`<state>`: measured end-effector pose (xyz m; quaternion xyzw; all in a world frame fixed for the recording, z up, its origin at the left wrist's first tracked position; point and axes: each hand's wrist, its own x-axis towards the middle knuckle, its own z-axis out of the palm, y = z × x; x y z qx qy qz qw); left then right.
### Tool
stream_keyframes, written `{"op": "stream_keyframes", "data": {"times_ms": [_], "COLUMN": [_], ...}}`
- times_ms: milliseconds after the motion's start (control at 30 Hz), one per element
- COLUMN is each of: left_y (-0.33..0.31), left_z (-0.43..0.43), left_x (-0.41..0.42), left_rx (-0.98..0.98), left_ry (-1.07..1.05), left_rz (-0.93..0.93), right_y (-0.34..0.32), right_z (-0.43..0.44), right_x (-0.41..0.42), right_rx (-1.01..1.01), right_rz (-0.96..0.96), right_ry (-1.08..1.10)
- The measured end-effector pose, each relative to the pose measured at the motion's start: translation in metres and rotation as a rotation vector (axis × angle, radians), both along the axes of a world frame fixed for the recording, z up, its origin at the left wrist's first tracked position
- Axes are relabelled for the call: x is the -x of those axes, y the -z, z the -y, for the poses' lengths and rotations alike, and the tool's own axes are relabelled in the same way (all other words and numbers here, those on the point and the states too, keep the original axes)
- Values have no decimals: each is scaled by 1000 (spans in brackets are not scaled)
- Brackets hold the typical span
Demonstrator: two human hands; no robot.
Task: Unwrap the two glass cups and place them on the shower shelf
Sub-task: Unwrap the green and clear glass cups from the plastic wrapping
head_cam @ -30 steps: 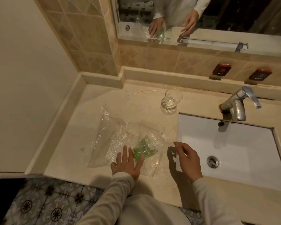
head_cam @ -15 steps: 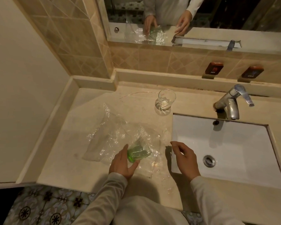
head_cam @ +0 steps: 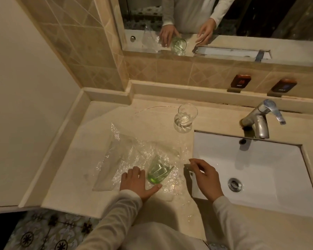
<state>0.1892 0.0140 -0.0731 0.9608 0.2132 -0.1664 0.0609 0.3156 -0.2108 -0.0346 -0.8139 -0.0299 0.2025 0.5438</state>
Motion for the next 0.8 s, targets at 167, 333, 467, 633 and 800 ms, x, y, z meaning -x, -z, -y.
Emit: {"op": "stream_keyframes", "data": {"times_ms": [167, 333, 467, 633, 800], "left_y": [3, 11, 12, 13, 13], "left_z": [-14, 2, 16, 22, 22], "left_x": [-10, -13, -15, -18, -17], "left_rx": [400, 395, 310, 258, 260], "left_ry": [186, 150, 107, 109, 110], "left_rz": [51, -101, -209, -305, -293], "right_y": [-6, 1, 5, 12, 22], "right_z": [7, 14, 13, 9, 7], "right_x": [-6, -5, 1, 22, 34], "right_rx": [6, 28, 67, 37, -20], "right_rz": [11, 1, -115, -237, -223], "right_ry": [0, 5, -75, -160, -152]}}
